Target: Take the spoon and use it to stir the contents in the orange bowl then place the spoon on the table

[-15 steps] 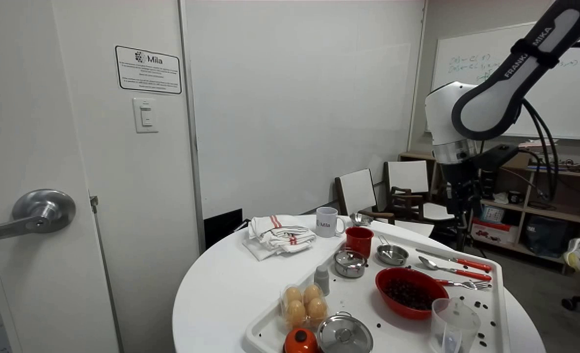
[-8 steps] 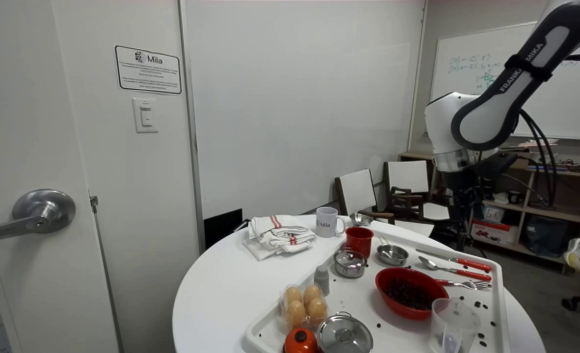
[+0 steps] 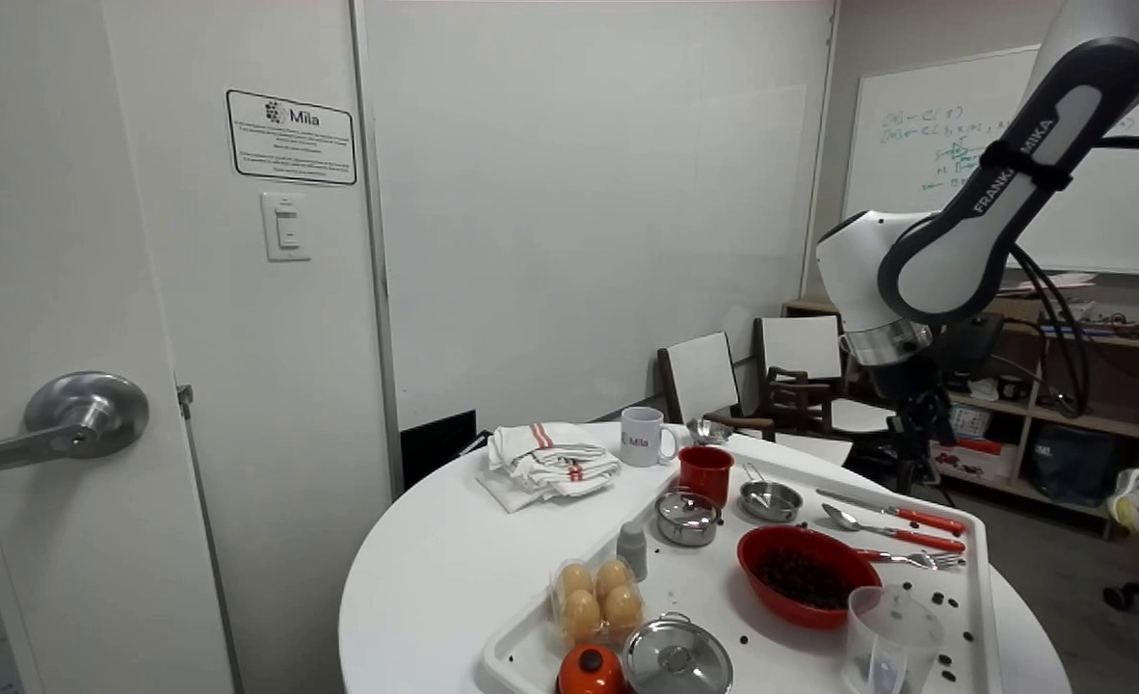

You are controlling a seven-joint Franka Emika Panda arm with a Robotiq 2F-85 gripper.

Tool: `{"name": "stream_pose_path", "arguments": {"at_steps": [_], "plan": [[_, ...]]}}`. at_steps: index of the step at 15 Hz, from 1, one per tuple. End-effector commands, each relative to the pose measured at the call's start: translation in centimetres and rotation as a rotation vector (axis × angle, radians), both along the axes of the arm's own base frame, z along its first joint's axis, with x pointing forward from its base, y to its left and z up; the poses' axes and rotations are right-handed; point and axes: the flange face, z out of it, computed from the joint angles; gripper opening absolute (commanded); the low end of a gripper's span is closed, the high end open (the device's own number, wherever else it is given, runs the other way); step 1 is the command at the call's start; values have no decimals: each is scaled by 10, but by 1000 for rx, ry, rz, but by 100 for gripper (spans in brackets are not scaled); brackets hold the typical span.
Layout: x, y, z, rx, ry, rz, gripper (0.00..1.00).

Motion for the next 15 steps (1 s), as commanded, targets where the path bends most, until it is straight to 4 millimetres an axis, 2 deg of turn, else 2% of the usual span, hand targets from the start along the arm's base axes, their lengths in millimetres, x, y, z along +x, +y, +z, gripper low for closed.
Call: {"name": "stream_pose_path", "arguments": {"at_steps": [1, 6, 11, 15], "plan": [[6, -10, -20, 32, 40, 94, 100], [6, -36, -41, 53, 8, 268, 100], [-4, -59, -67, 130, -109, 149, 100], [-6, -56, -87, 202, -156, 84, 100]]}}
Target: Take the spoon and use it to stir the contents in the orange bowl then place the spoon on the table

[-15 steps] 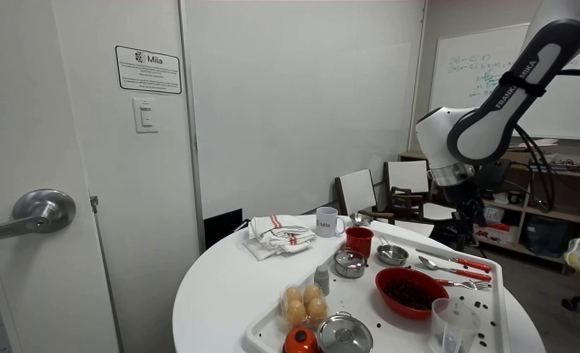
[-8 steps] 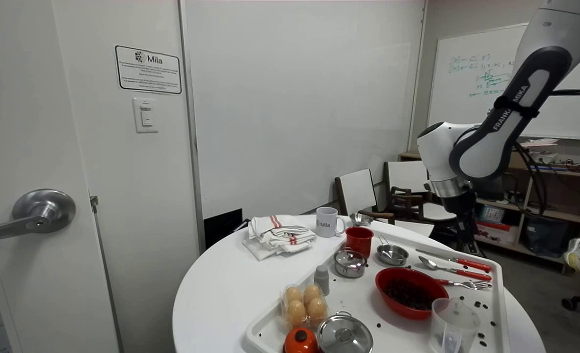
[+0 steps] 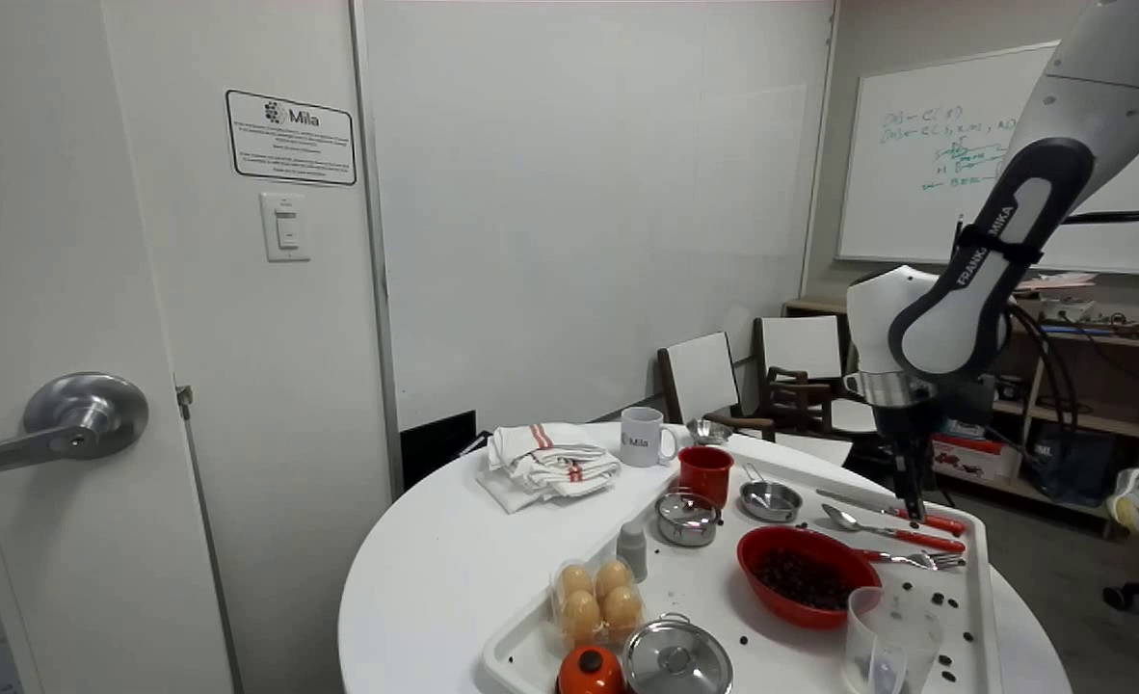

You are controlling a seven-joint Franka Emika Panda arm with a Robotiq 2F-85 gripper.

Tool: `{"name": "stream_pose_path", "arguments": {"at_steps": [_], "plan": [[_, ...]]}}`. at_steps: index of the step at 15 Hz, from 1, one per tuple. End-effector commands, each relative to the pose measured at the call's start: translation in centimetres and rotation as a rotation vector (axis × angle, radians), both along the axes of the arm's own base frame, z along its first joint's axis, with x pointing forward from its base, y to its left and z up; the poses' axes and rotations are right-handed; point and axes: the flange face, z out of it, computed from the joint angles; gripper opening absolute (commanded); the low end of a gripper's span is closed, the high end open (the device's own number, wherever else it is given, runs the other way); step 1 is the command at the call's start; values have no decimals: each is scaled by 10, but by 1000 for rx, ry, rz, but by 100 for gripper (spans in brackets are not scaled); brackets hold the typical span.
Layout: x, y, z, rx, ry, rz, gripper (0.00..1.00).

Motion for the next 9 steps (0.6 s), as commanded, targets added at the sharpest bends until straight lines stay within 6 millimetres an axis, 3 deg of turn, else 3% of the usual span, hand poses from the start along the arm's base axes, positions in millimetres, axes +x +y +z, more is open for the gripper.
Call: {"name": "stream_pose_path", "arguments": {"at_steps": [1, 4, 9], "plan": [[-1, 3, -17, 70, -28, -29, 100], [-13, 6, -24, 102, -11, -25, 100], [-53, -7, -36, 135, 4, -46, 100]]}}
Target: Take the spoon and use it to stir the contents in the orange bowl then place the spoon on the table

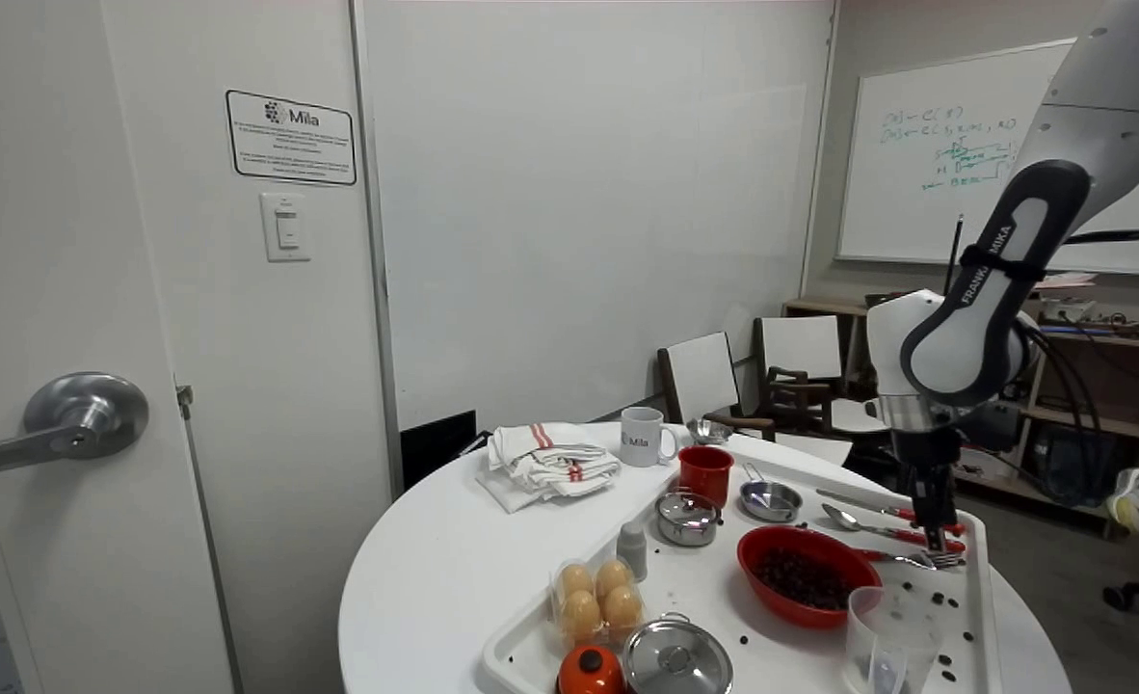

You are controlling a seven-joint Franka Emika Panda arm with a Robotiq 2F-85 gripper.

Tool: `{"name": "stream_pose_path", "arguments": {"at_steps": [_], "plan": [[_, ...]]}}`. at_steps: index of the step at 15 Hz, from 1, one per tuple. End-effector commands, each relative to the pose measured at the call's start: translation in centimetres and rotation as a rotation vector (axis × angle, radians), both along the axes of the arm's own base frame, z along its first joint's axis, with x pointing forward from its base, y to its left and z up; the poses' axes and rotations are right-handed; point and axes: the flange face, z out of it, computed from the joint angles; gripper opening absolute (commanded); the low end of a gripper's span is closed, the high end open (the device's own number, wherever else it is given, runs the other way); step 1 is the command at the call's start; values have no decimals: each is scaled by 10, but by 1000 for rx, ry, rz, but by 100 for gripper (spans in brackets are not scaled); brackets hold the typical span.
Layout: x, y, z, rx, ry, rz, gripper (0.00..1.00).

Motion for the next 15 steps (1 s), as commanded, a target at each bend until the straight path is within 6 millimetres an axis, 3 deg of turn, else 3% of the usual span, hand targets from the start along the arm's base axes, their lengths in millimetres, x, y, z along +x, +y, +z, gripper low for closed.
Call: {"name": "stream_pose_path", "arguments": {"at_steps": [1, 6, 15], "plan": [[-31, -12, -8, 38, -5, -13, 100], [-44, -30, -10, 53, -26, -72, 100], [-19, -50, 3, 9, -69, -26, 100]]}}
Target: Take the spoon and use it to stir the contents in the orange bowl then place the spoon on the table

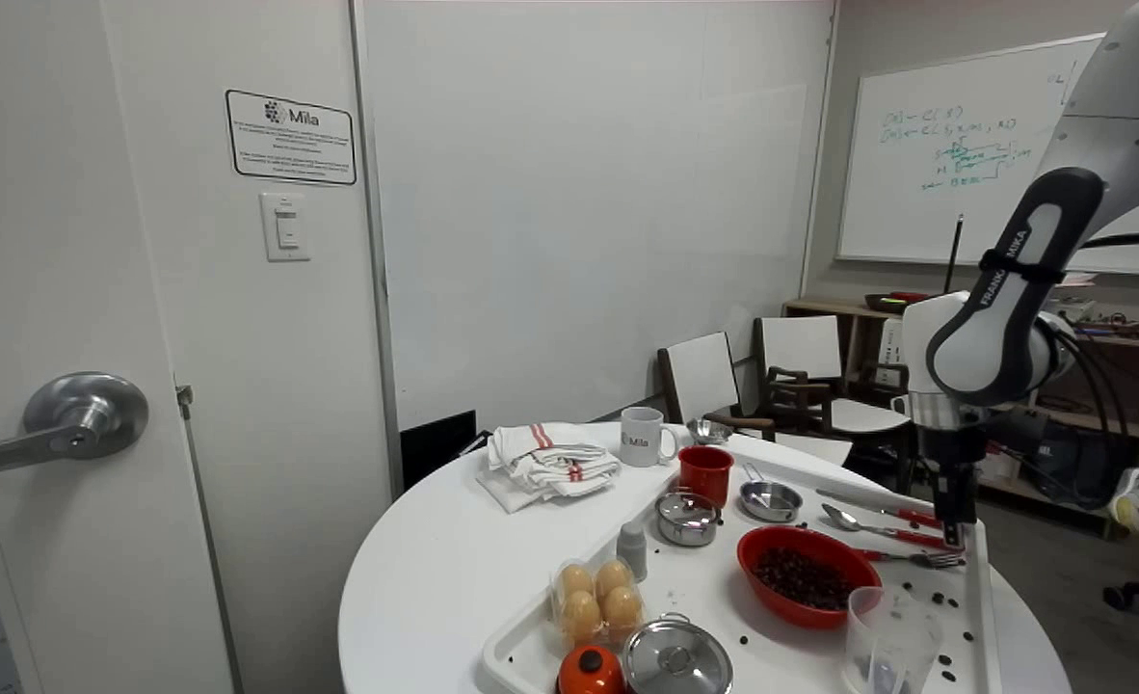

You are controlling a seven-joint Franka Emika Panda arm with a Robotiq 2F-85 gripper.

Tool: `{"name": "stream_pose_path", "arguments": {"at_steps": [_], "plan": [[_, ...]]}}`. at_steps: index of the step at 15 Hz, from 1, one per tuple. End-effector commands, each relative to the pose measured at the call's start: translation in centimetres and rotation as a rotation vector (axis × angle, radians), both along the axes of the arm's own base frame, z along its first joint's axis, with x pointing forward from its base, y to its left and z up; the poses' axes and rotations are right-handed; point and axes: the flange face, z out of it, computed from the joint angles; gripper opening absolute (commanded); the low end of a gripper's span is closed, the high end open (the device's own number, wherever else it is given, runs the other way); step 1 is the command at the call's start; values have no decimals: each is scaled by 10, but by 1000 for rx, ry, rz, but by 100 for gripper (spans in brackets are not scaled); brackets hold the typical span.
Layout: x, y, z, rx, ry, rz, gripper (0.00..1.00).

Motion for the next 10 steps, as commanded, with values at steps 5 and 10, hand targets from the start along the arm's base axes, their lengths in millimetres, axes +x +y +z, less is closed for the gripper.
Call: {"name": "stream_pose_path", "arguments": {"at_steps": [5, 10], "plan": [[15, -23, 11, -9, -40, 62, 94], [14, -23, 1, 46, -46, 108, 97]]}}
